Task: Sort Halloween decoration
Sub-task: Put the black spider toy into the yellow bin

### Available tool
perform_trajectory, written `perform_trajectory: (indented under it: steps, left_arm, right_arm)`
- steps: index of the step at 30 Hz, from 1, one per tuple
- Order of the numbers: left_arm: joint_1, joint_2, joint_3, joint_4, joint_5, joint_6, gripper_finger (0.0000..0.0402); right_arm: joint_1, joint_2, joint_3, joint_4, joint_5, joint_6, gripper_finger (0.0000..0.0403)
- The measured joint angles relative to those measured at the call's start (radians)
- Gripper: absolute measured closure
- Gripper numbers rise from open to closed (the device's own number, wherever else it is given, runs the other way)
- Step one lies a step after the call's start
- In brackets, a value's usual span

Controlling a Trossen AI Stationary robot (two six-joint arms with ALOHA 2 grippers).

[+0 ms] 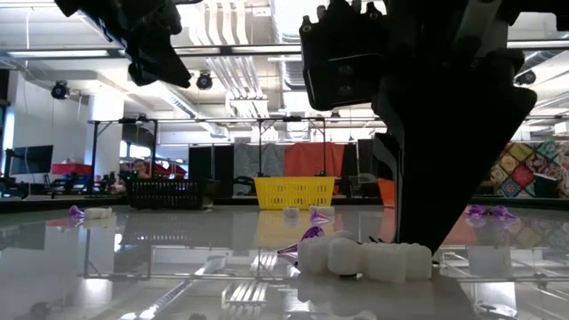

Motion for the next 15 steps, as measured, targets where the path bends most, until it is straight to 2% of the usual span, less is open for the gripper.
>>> perform_trajectory:
  steps: [10, 15]
  left_arm:
    - [0.0, 0.0, 0.0, -0.02, 0.0, 0.0, 0.0315]
    - [0.0, 0.0, 0.0, -0.021, 0.0, 0.0, 0.0316]
  right_arm:
    - [-0.006, -0.014, -0.002, -0.003, 0.0, 0.048, 0.0394]
    - [-0.022, -0.056, -0.006, -0.047, 0.056, 0.051, 0.0394]
